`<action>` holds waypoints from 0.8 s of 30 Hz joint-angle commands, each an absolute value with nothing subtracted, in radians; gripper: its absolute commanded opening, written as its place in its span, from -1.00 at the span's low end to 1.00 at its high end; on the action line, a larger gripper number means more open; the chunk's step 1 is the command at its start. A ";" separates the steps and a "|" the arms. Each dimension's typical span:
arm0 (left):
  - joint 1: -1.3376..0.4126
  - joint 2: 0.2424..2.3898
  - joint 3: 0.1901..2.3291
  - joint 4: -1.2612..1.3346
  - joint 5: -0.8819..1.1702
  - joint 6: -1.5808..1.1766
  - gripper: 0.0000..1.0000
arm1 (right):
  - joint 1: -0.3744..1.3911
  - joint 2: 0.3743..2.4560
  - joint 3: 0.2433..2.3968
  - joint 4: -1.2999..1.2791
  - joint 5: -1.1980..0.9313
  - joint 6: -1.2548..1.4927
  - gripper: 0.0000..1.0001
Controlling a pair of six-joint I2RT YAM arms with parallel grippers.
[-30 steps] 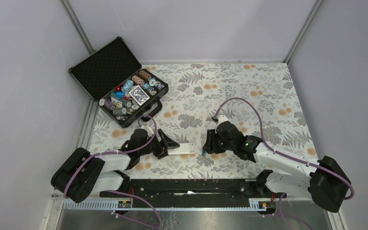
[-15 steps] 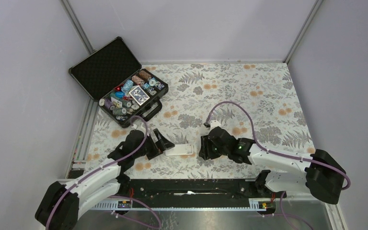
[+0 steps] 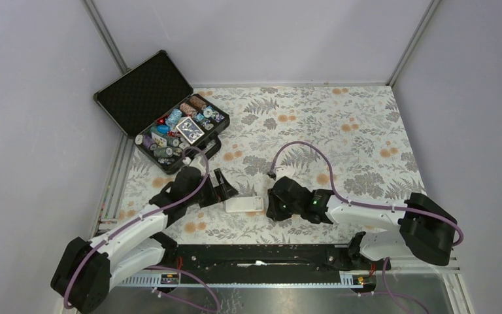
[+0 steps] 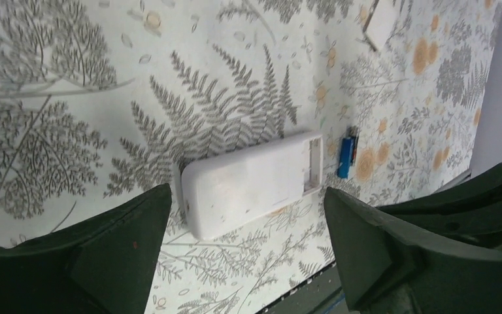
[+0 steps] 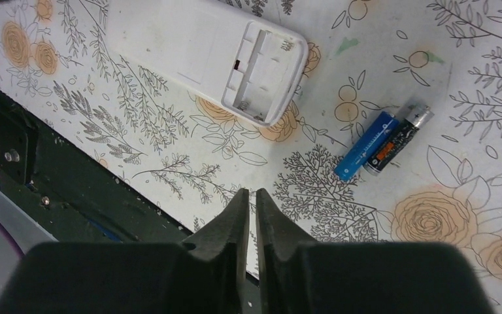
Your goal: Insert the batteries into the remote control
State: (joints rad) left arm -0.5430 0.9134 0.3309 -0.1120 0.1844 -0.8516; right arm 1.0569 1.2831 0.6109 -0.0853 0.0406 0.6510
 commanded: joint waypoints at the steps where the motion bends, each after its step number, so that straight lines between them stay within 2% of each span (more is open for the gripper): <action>1: -0.546 0.954 0.417 -0.062 0.106 -0.765 0.72 | 1.071 1.334 0.659 -0.024 0.037 0.671 -0.80; 3: -0.546 0.987 0.434 -0.040 0.098 -0.758 0.46 | 1.072 1.359 0.669 -0.011 0.030 0.672 -0.98; 4: -0.546 1.007 0.439 -0.024 0.103 -0.758 0.31 | 1.074 1.372 0.676 -0.011 0.026 0.671 -1.00; 14: -0.546 1.179 0.474 0.079 0.113 -0.739 -1.00 | 1.078 1.469 0.718 0.045 0.012 0.670 -1.00; 24: -0.546 1.248 0.458 0.102 0.114 -0.732 -1.00 | 1.078 1.535 0.733 0.048 0.055 0.670 -1.00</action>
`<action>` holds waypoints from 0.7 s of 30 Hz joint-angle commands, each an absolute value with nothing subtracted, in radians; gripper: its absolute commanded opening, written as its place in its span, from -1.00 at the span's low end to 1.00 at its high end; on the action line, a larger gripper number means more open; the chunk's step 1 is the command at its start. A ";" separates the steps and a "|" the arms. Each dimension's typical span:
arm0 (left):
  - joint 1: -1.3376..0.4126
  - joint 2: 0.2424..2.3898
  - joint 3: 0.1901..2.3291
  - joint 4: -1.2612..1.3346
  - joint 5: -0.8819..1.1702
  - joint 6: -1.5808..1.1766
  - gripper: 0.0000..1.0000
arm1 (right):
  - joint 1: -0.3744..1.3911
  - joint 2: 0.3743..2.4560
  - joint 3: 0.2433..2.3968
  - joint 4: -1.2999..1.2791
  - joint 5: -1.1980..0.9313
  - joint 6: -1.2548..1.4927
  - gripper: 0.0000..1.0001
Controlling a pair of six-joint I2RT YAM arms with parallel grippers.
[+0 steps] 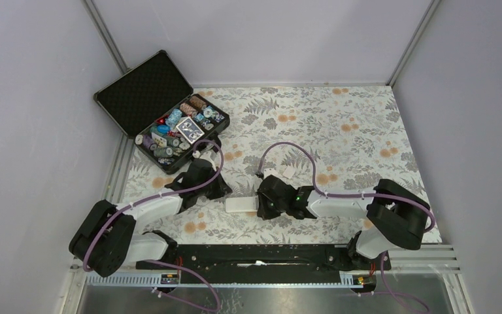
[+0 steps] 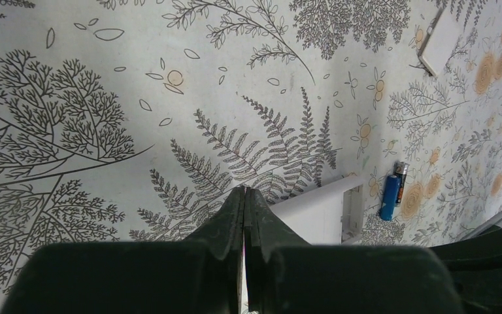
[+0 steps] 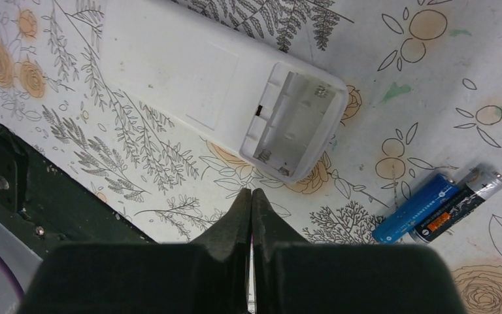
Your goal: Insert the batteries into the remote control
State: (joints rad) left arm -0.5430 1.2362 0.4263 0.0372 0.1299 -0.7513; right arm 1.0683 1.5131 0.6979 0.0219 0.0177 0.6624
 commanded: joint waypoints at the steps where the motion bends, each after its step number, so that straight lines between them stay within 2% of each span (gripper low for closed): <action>1: -0.545 1.250 0.455 0.102 0.115 -0.729 -1.00 | 1.078 1.540 0.734 0.048 0.060 0.670 -1.00; 21: -0.565 1.279 0.380 0.095 0.259 -0.725 -1.00 | 1.078 1.614 0.813 -0.039 0.219 0.635 -1.00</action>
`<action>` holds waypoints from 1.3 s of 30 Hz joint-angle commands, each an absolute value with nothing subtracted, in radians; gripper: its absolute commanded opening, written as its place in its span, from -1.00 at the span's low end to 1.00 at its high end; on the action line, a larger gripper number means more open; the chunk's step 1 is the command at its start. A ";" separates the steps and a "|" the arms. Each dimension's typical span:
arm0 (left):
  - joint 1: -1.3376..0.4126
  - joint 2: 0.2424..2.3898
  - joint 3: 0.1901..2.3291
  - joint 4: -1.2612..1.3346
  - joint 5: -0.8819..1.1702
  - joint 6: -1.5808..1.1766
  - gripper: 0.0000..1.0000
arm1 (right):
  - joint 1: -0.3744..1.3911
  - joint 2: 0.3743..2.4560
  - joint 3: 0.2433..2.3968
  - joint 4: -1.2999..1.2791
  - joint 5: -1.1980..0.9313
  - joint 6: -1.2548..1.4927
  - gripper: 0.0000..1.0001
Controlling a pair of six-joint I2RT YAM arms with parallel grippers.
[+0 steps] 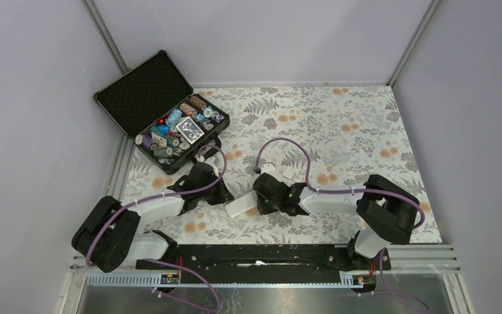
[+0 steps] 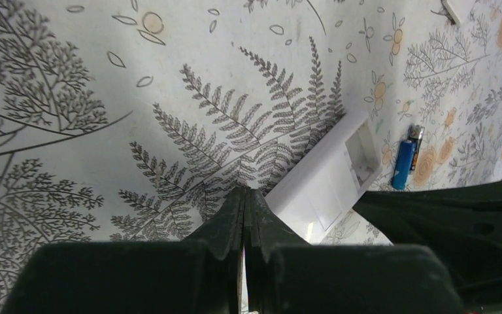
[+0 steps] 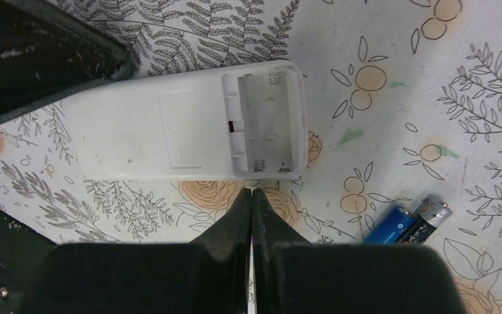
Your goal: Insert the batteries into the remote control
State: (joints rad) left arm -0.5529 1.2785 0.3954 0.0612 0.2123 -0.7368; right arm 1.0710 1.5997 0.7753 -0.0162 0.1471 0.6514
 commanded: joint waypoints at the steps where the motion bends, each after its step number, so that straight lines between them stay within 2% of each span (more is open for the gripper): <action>1: -0.568 1.280 0.377 0.095 0.265 -0.726 -1.00 | 1.078 1.618 0.816 -0.039 0.219 0.634 -1.00; 17: -0.687 1.263 0.362 0.106 0.279 -0.781 -1.00 | 1.077 1.636 0.829 -0.039 0.212 0.629 -1.00; 39: -0.834 1.311 0.414 0.145 0.249 -0.846 -1.00 | 1.078 1.454 0.603 -0.010 0.117 0.730 -1.00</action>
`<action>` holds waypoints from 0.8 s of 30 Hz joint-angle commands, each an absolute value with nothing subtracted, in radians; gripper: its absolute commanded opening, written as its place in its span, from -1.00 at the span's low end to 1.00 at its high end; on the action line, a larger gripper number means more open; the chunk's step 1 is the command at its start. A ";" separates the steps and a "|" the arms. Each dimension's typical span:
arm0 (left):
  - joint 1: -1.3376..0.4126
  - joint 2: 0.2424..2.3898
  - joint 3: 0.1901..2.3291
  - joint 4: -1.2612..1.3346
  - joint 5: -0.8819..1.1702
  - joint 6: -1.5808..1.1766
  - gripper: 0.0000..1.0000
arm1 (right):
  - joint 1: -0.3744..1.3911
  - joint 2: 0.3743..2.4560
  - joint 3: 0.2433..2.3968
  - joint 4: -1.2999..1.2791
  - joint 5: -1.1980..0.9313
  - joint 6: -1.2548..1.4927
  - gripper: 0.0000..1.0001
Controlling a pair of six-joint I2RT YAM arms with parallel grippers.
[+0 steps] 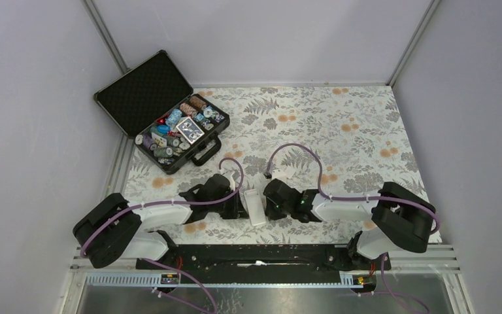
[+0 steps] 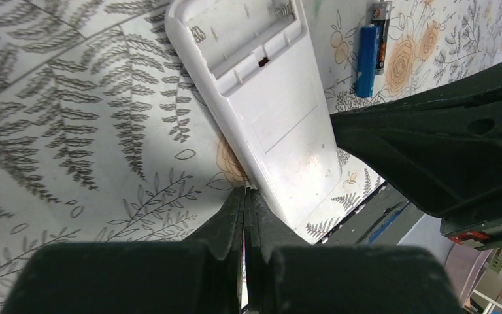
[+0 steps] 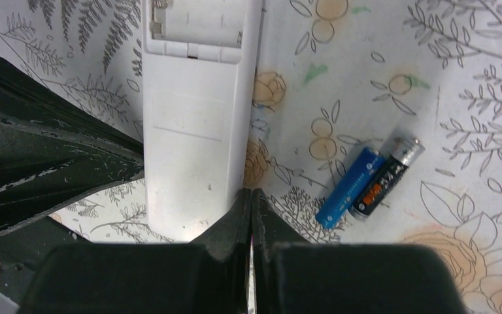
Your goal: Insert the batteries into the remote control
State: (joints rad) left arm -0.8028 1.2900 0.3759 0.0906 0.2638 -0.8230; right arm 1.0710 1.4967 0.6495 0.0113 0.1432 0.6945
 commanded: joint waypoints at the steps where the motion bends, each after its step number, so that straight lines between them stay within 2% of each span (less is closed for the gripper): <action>1: -0.840 1.314 0.416 0.144 0.245 -0.848 -1.00 | 1.078 1.442 0.593 -0.011 0.114 0.732 -1.00; 11: -0.857 1.264 0.429 0.090 0.198 -0.853 -1.00 | 1.096 1.373 0.541 -0.011 0.103 0.739 -1.00; 24: -0.857 1.162 0.434 -0.045 0.071 -0.825 -0.99 | 1.111 1.414 0.605 -0.011 0.083 0.705 -1.00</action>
State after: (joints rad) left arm -0.8528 1.2034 0.3965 -0.0139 0.1406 -0.8425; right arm 1.0935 1.3922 0.5560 0.0078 0.1017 0.7223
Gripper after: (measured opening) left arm 0.009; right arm 0.016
